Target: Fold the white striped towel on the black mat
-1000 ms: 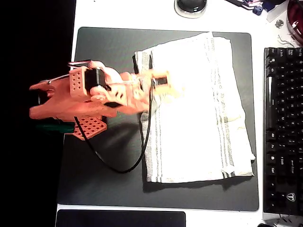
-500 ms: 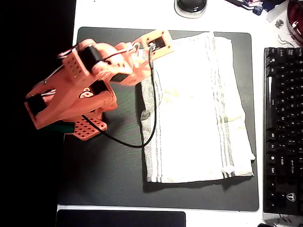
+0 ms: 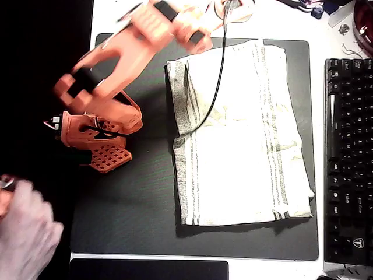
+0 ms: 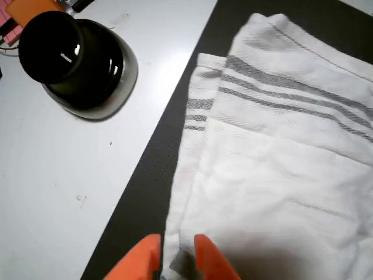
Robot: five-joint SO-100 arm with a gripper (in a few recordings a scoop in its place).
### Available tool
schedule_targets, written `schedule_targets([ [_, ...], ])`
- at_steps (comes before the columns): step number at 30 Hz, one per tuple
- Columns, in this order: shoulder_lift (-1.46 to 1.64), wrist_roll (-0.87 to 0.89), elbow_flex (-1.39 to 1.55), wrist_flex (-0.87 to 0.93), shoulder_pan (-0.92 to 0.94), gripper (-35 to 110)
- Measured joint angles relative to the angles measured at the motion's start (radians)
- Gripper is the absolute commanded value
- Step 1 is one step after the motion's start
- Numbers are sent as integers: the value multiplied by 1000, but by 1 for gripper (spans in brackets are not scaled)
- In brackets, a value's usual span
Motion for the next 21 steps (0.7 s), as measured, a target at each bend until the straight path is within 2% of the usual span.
schedule_targets([
  [7, -345, 8, -209, 34, 6, 11],
  [21, -414, -25, -143, -21, 77, 17],
])
